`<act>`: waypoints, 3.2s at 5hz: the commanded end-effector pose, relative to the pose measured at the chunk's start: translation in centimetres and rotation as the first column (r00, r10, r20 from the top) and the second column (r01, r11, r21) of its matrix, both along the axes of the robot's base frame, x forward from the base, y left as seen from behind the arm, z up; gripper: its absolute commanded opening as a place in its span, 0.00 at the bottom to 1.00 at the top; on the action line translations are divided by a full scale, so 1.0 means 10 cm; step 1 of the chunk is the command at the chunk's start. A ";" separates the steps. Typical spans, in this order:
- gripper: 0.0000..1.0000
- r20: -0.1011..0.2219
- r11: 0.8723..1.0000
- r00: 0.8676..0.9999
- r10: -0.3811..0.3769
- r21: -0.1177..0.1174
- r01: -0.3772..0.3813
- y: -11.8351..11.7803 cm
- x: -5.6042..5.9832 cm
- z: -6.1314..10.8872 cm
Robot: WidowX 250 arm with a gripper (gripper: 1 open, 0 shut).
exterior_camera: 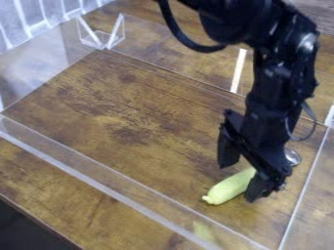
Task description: Move the green spoon to the left
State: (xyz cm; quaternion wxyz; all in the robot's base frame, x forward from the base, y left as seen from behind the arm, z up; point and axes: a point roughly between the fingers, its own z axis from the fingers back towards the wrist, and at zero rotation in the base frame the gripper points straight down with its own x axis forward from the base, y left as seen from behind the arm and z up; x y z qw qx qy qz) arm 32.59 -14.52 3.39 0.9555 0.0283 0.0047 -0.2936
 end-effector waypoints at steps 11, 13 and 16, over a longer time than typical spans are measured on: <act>1.00 0.141 0.993 0.983 -0.115 -0.007 0.117 0.01 0.28 0.14; 1.00 0.147 0.992 0.981 -0.125 -0.010 0.128 -0.01 0.29 0.14; 0.00 0.126 0.997 0.990 -0.069 0.026 0.066 0.08 0.28 0.39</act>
